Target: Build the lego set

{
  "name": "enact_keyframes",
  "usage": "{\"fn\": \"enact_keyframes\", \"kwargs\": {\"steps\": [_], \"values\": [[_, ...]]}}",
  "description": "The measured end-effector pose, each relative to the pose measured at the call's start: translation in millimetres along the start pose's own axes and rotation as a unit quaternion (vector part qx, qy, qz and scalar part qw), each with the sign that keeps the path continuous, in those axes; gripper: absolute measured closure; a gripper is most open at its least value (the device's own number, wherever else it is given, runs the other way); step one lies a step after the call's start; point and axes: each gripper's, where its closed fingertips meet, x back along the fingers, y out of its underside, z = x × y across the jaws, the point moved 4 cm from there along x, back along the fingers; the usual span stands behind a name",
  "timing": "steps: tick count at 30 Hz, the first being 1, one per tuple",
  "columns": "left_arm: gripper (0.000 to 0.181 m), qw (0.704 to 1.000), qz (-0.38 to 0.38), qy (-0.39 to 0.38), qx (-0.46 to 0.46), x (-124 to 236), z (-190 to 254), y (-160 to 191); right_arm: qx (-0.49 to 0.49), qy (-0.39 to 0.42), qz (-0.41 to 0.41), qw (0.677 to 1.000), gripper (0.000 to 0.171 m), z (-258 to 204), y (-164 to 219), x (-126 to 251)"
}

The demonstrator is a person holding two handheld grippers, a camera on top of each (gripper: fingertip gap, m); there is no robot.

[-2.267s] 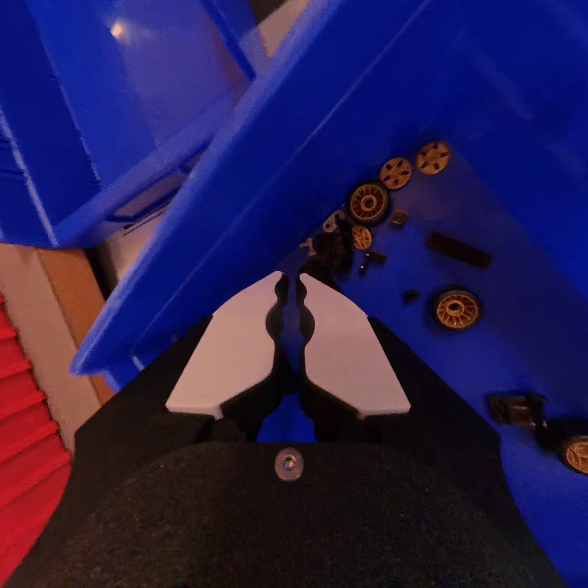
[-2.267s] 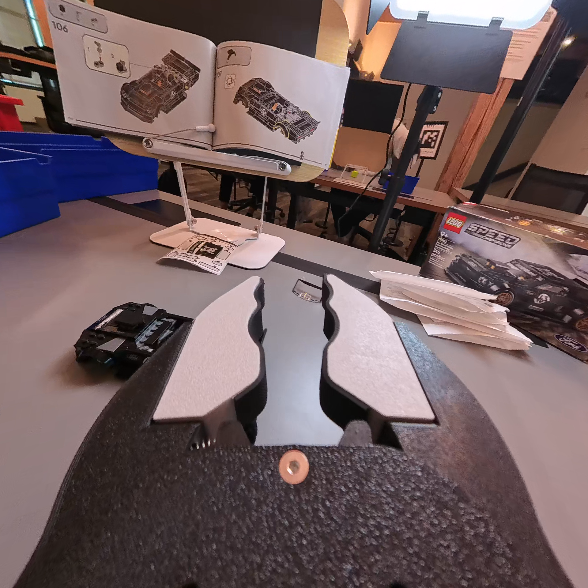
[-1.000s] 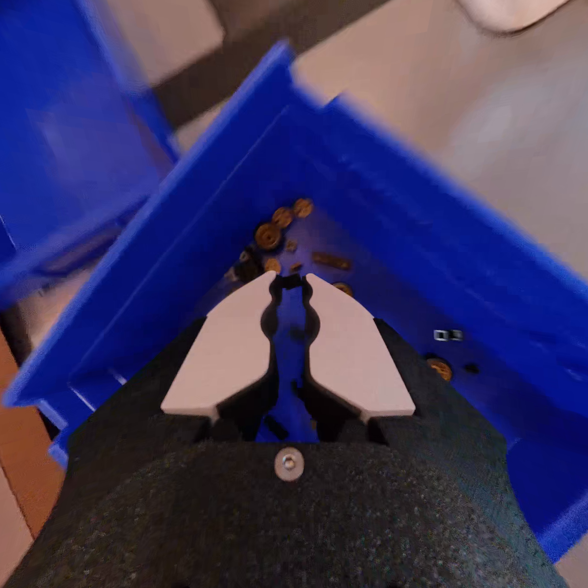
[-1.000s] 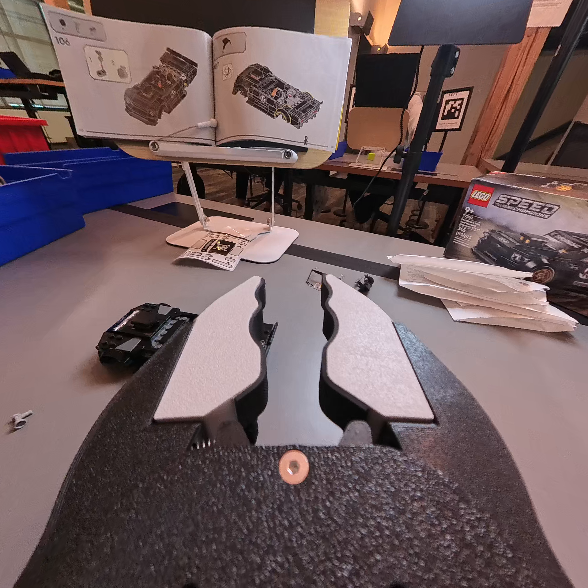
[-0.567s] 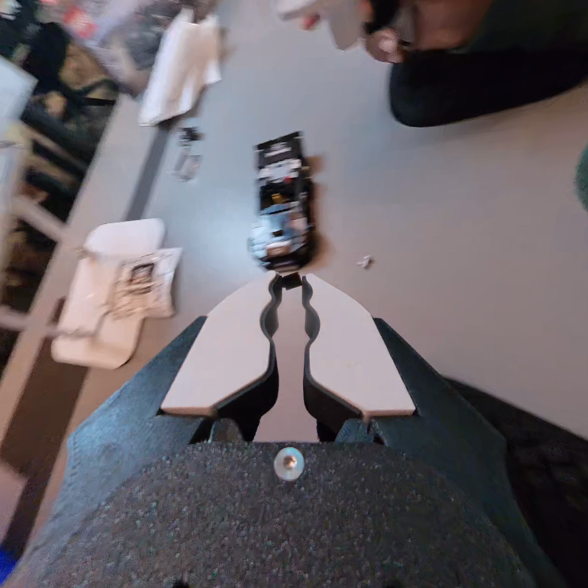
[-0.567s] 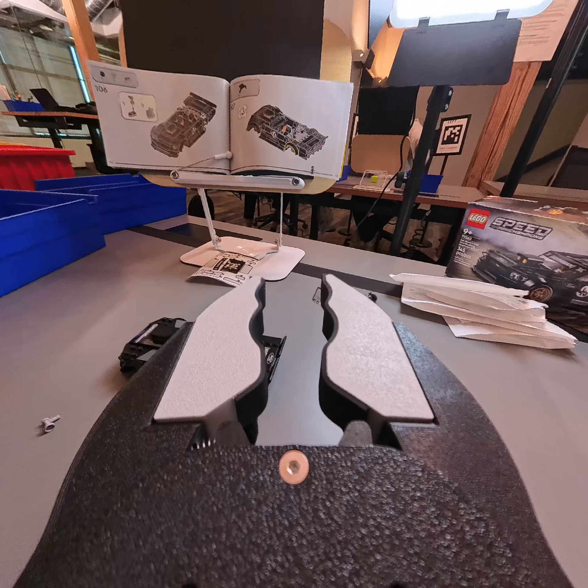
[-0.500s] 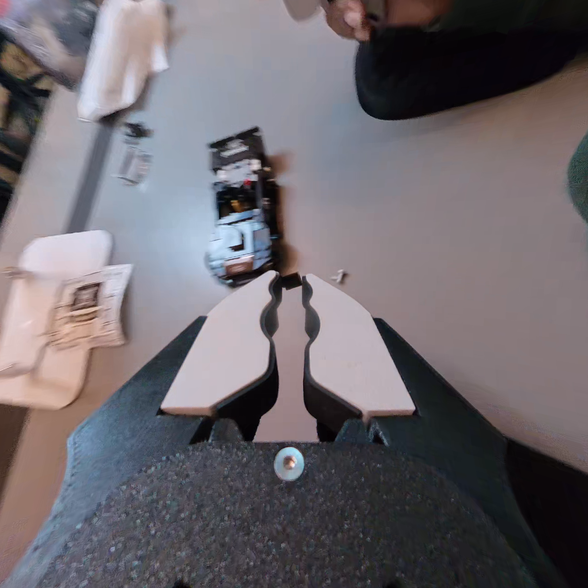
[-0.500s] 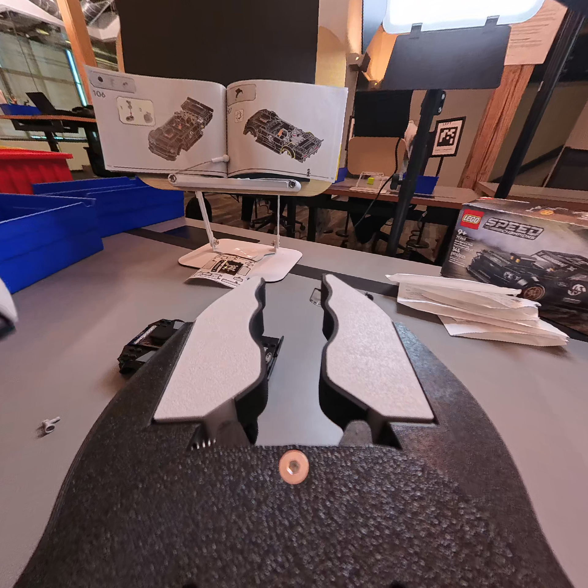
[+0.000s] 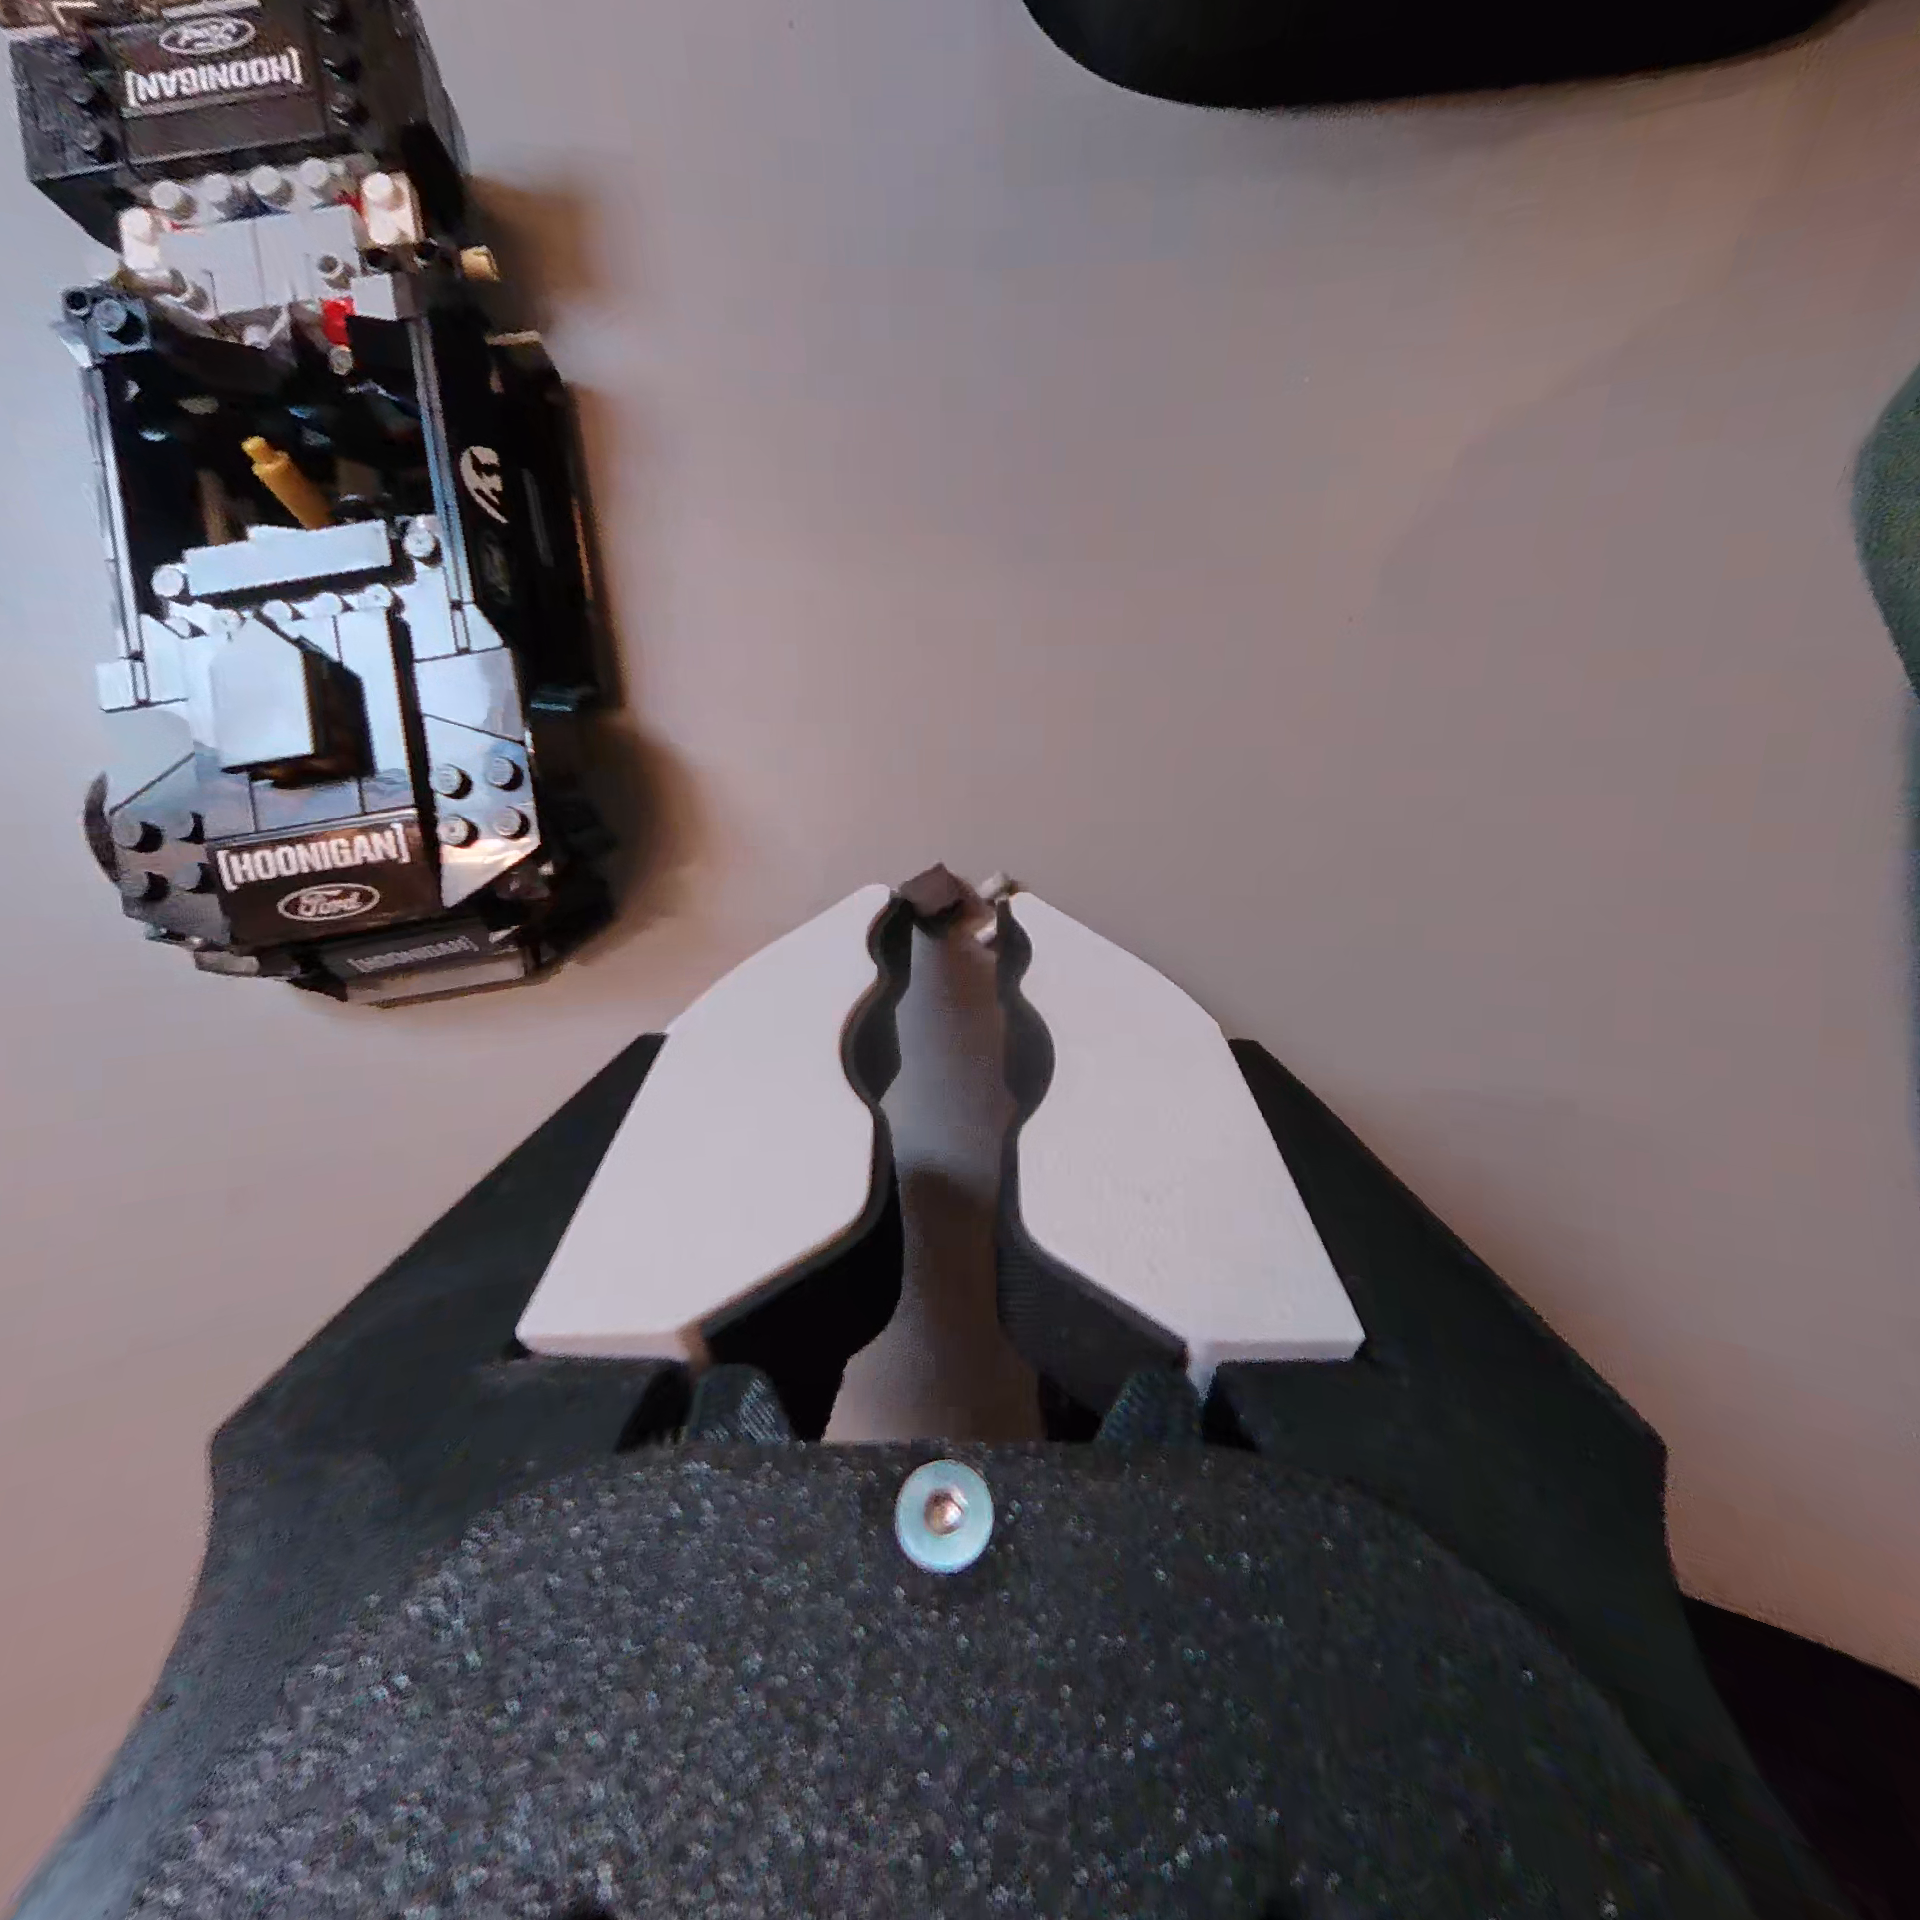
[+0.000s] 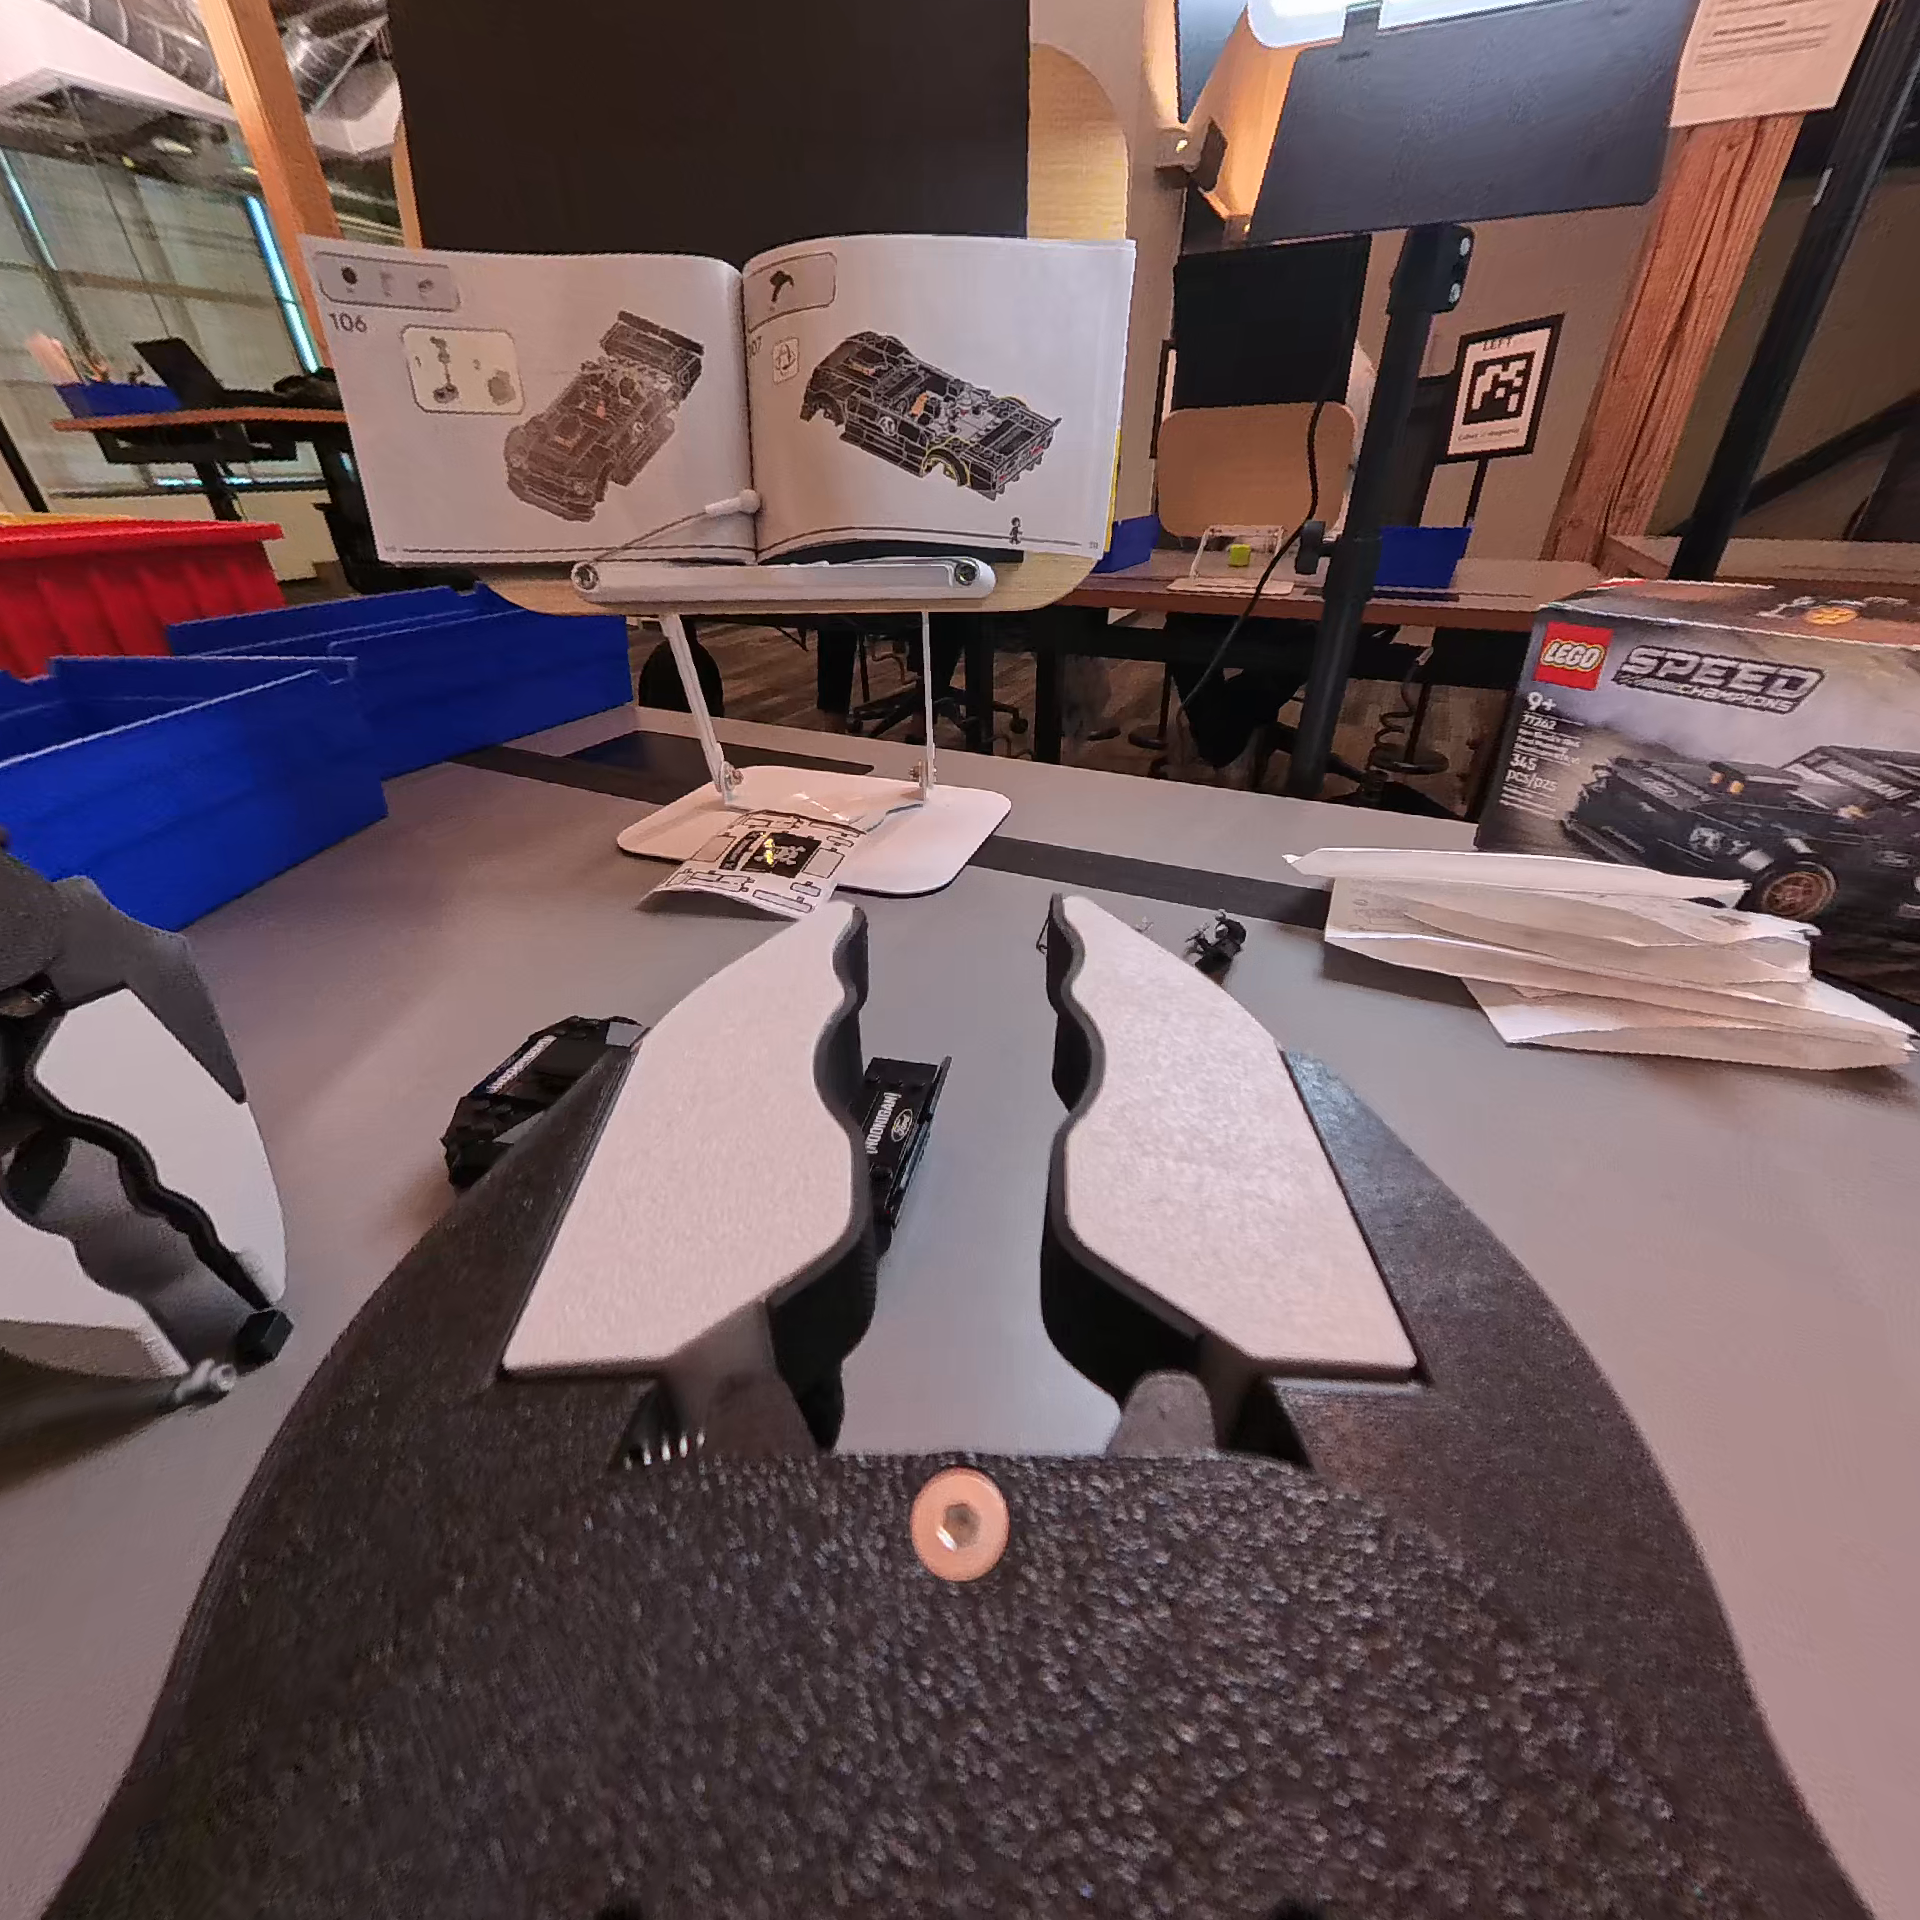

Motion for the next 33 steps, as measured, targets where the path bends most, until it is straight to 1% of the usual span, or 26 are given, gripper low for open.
{"fn": "enact_keyframes", "kwargs": {"steps": [4,6,8,10,12,14,15,17,19,20,22,24,26,29,33], "values": [[0.158,1.0,0.011,-0.007,-0.008,1.9,2.6,-1.1,-0.008,-0.003,-0.003,1.0,0.138,0.5,1.2,-0.4],[0.153,0.999,0.021,-0.025,-0.005,10.9,1.1,-3.3,-0.01,-0.002,-0.003,1.0,0.138,0.9,1.2,-0.1],[0.154,0.996,0.061,-0.072,0.0,34.4,-4.8,-10.6,-0.006,0.001,-0.002,1.0,0.138,1.3,0.6,0.9],[0.154,0.978,0.138,-0.153,0.012,77.8,-18.3,-20.6,-0.001,0.007,0.002,1.0,0.138,2.3,-1.2,2.2],[0.158,0.94,0.206,-0.268,0.037,143.4,-40.1,-17.3,0.006,0.019,0.006,1.0,0.137,4.1,-2.9,2.1],[0.167,0.886,0.244,-0.384,0.09,219.1,-64.6,7.2,0.007,0.023,0.007,1.0,0.136,4.2,-3.2,0.6],[0.172,0.858,0.249,-0.431,0.126,253.2,-76.8,27.8,0.006,0.021,0.006,1.0,0.136,3.5,-2.8,-0.4],[0.177,0.812,0.237,-0.487,0.218,303.0,-104.4,81.2,0.004,0.016,0.002,1.0,0.136,1.5,-1.6,-2.1],[0.18,0.772,0.202,-0.525,0.295,329.8,-133.9,138.5,0.009,0.014,-0.001,1.0,0.136,0.0,-0.4,-3.2],[0.18,0.763,0.175,-0.529,0.329,333.2,-147.9,165.3,0.011,0.015,-0.003,1.0,0.136,-0.5,0.5,-3.8],[0.181,0.756,0.134,-0.511,0.387,326.3,-173.7,208.3,0.014,0.018,-0.009,1.0,0.136,-0.8,2.3,-4.9],[0.181,0.76,0.097,-0.472,0.436,308.7,-194.9,242.0,0.017,0.021,-0.016,0.999,0.136,-1.1,4.9,-5.5],[0.18,0.76,0.052,-0.455,0.462,293.4,-212.1,269.7,0.024,0.026,-0.023,0.999,0.136,-0.9,7.7,-6.3],[0.177,0.763,-0.003,-0.426,0.485,273.9,-228.8,296.0,0.029,0.031,-0.034,0.999,0.137,-0.3,11.8,-8.7],[0.177,0.773,-0.061,-0.403,0.487,254.1,-238.8,312.8,0.032,0.034,-0.047,0.998,0.137,0.0,16.8,-13.0]]}}
